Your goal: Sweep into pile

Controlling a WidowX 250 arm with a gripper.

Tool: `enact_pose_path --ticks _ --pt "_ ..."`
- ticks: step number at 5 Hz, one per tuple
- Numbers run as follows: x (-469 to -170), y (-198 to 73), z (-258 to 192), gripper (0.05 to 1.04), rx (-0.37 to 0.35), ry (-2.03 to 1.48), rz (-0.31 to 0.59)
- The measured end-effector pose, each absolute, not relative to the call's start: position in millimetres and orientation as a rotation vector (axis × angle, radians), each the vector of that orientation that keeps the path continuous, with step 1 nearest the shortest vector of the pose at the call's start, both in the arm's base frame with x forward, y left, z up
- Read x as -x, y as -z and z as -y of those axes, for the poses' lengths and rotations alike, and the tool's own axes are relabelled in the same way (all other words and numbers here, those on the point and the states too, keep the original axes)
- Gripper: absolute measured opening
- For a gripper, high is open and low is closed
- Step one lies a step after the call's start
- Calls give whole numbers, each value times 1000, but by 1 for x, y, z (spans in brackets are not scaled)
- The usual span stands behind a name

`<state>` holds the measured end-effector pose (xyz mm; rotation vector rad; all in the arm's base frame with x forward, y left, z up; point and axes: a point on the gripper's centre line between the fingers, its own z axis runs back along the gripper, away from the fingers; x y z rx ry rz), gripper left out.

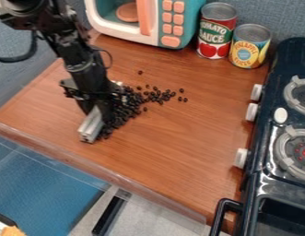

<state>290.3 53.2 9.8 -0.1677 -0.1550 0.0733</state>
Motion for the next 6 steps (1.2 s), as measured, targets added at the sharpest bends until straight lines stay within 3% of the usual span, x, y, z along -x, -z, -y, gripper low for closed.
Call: enact_pose_path --ticks 4,6 --pt "-274 -16 9 375 263 -9 98" --pt "-283 -59 -30 375 294 -52 186"
